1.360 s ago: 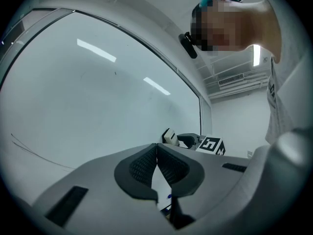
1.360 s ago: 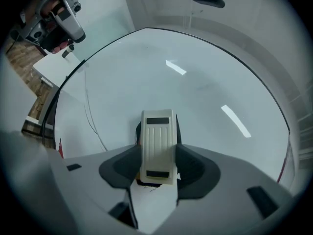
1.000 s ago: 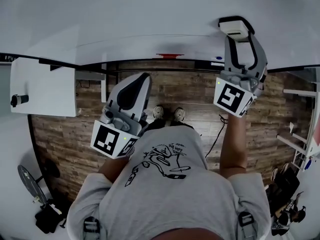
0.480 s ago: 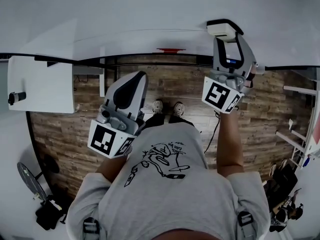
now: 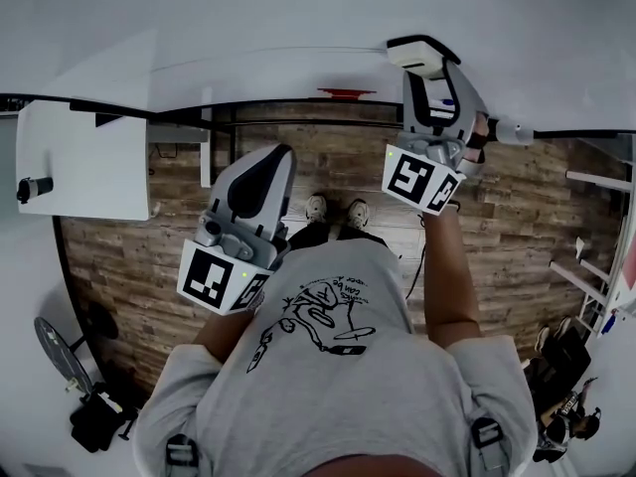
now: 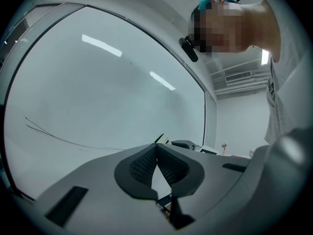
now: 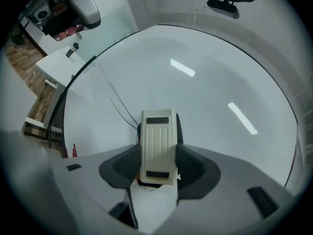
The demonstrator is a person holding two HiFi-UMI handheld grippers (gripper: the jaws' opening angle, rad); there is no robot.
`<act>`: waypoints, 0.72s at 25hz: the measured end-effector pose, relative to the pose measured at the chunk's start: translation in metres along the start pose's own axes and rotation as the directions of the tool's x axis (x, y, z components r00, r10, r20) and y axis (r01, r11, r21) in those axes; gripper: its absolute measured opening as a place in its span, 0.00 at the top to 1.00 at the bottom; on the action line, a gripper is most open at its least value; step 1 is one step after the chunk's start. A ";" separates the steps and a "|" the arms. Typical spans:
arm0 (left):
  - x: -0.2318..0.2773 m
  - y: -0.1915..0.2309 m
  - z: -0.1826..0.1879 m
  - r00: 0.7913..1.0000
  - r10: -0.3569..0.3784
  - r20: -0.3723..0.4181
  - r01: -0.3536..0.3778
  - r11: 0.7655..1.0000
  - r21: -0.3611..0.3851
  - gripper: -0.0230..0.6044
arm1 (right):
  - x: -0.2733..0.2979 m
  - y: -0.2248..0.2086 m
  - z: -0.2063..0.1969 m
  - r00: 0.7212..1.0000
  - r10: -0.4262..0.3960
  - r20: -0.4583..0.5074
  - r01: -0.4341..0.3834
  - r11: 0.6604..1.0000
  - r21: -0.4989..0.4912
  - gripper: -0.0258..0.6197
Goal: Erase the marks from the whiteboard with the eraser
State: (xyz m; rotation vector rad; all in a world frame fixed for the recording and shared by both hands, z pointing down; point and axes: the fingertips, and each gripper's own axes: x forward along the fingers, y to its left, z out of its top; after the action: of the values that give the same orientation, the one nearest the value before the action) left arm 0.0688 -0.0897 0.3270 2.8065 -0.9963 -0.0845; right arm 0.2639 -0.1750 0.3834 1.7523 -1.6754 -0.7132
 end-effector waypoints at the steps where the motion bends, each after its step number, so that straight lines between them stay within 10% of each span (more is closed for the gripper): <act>1: -0.001 0.001 0.000 1.000 0.003 -0.002 -0.003 1.000 -0.001 0.93 | 0.001 0.005 0.000 1.000 0.007 -0.003 -0.007 1.000 -0.003 0.61; 18: -0.010 0.000 0.003 1.000 0.006 0.000 -0.006 1.000 -0.006 0.93 | 0.010 0.073 0.004 0.994 0.113 -0.014 -0.113 0.992 -0.054 0.61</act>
State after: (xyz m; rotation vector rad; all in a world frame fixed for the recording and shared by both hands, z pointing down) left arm 0.0609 -0.0837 0.3236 2.7982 -1.0021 -0.0868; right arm 0.2127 -0.1868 0.4345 1.6069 -1.7168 -0.6903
